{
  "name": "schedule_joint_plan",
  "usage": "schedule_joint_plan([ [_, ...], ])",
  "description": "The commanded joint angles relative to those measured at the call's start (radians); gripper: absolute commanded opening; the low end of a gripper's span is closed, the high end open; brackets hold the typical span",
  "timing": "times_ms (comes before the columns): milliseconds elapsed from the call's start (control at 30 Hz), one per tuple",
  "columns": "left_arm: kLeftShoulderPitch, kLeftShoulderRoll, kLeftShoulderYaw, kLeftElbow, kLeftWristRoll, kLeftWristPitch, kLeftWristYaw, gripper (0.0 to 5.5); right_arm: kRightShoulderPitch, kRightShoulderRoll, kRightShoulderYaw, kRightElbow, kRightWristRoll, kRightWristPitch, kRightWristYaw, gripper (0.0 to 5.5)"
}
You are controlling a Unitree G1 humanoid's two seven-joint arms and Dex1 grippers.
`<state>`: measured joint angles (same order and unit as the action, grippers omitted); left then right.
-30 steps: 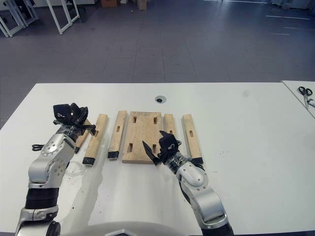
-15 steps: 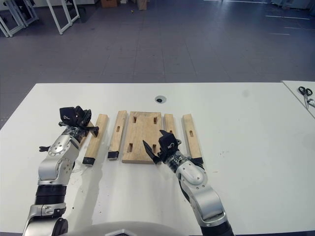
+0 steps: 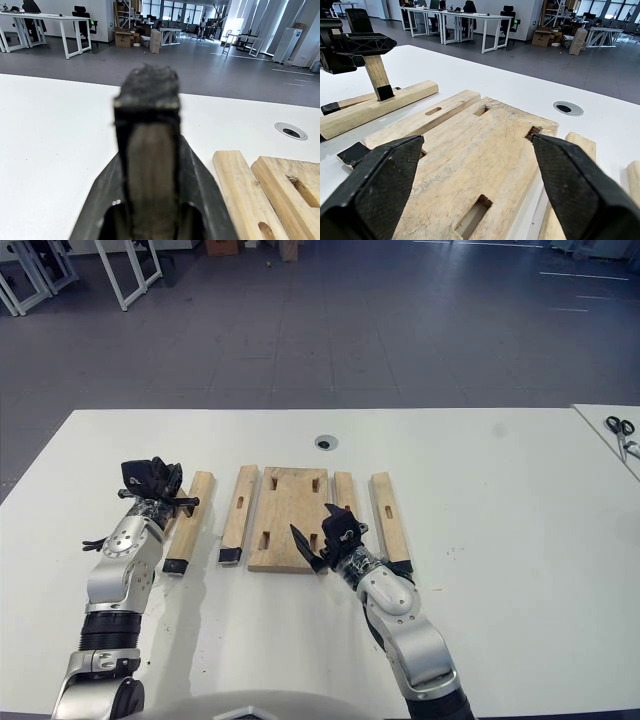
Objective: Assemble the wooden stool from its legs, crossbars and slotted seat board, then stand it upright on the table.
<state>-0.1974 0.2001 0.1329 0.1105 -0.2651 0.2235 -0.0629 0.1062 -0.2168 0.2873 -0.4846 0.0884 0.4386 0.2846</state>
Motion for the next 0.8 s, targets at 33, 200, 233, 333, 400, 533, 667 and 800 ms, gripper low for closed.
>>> schedule_joint_plan([
  [33,0.070,-0.012,-0.026,0.105,0.044,0.127,0.019,0.42,-0.012,0.005,-0.004,-0.001,-0.007,-0.009,-0.002,3.95],
  [200,0.072,-0.002,-0.033,0.148,0.061,0.241,0.025,0.42,-0.017,0.009,-0.006,0.001,-0.012,-0.012,-0.003,3.95],
  [233,0.080,-0.005,-0.035,0.142,0.063,0.246,0.027,0.42,-0.018,0.009,-0.007,0.001,-0.012,-0.014,-0.004,3.95],
  [333,0.114,-0.022,-0.042,0.083,0.068,0.241,0.035,0.42,-0.017,0.017,-0.020,0.001,-0.004,-0.013,-0.009,3.95],
  [400,0.130,-0.039,-0.036,0.000,0.068,0.214,0.052,0.42,-0.016,0.029,-0.037,-0.002,0.012,-0.010,-0.015,3.95],
  [533,0.160,-0.083,-0.031,-0.194,0.062,0.227,0.104,0.42,-0.016,0.036,-0.045,-0.008,0.009,-0.010,-0.019,3.95],
  [667,0.143,-0.104,-0.032,-0.276,0.082,0.220,0.132,0.42,-0.024,0.041,-0.049,-0.004,0.007,-0.020,-0.019,3.95],
  [800,0.137,-0.119,-0.049,-0.277,0.105,0.173,0.118,0.84,-0.032,0.043,-0.047,0.006,0.004,-0.029,-0.016,3.95],
])
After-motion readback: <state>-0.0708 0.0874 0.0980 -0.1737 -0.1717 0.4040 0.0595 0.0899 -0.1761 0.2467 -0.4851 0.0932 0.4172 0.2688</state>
